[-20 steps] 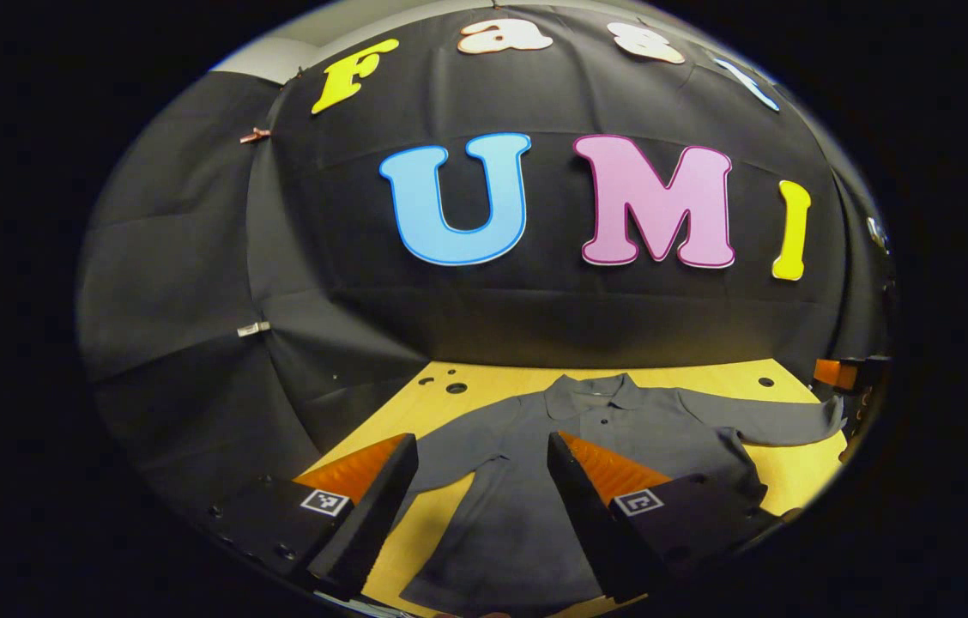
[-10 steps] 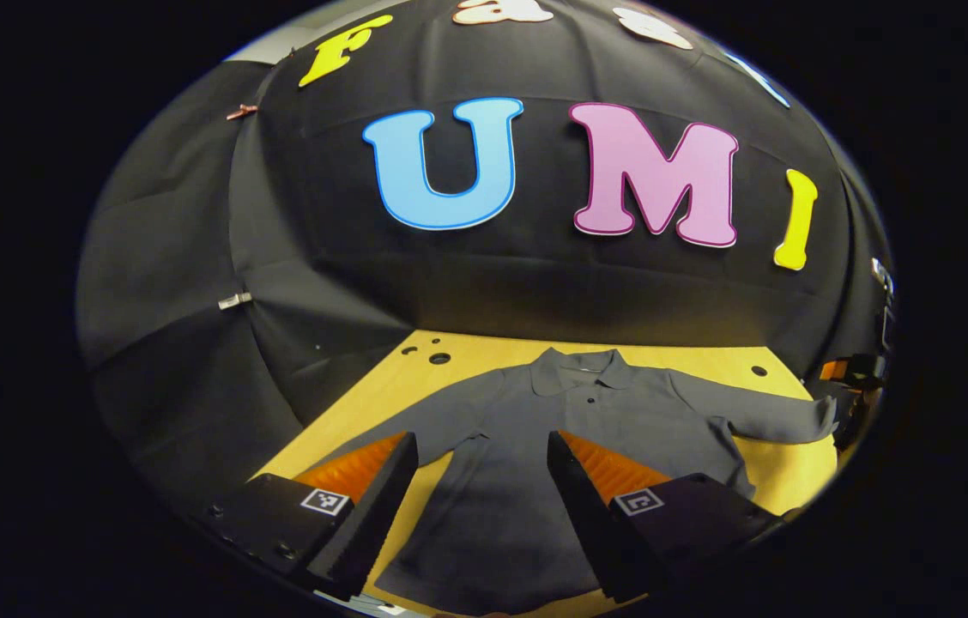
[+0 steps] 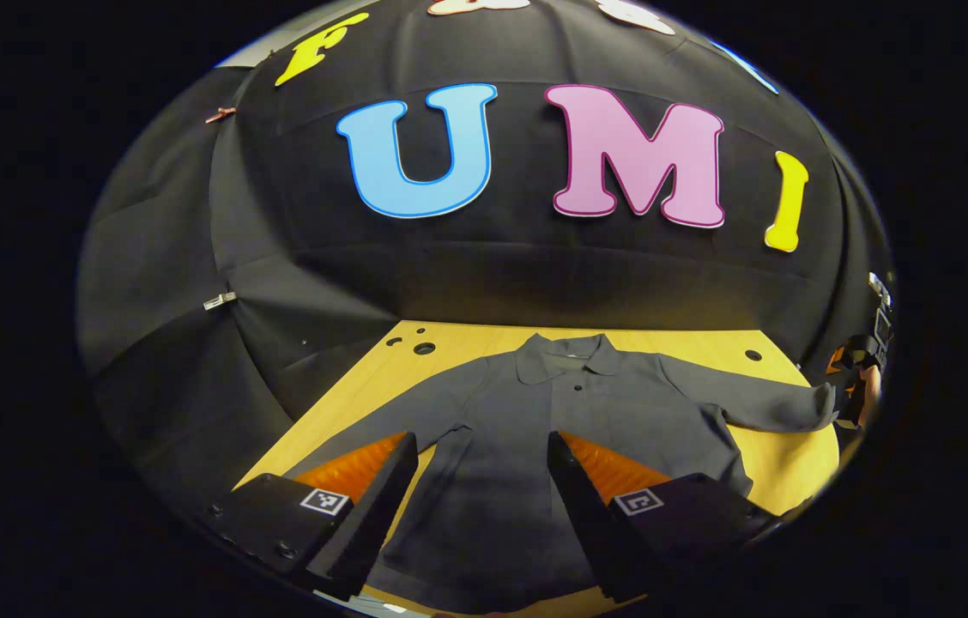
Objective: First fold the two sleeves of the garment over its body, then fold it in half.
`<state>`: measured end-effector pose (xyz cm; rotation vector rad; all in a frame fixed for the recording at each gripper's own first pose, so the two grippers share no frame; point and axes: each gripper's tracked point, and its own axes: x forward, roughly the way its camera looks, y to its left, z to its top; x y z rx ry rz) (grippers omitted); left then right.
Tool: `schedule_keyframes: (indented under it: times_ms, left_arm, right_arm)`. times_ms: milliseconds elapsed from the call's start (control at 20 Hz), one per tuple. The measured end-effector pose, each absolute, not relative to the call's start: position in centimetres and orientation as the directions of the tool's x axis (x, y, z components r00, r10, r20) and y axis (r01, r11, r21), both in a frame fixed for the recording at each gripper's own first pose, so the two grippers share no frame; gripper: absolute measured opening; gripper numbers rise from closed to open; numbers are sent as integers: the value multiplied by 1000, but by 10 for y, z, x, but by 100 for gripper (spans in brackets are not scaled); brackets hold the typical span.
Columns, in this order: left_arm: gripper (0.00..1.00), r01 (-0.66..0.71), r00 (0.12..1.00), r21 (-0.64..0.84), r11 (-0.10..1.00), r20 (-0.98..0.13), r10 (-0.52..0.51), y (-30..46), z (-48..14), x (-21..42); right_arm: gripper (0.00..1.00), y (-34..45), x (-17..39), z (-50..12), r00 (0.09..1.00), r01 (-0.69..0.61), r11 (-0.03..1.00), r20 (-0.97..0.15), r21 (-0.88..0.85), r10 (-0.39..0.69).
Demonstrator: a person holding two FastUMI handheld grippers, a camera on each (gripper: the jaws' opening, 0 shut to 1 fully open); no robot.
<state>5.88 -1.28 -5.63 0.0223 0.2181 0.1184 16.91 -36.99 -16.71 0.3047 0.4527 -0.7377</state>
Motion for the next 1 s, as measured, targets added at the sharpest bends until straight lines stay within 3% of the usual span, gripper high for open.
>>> schedule_keyframes:
  times_ms: [250,700,1000]
  left_arm:
    - [96,-138,962,28,990,-233,141,-14,-60,59]
    - [96,-163,946,49,985,-275,170,-14,-69,63]
    - [96,-153,941,39,987,-300,158,-22,-74,66]
  right_arm:
    - [100,-406,165,-199,567,760,648,-547,58,-616]
    - [98,-434,171,-253,484,758,652,-640,-34,-597]
    - [98,-431,171,-263,482,752,659,-669,-16,-566]
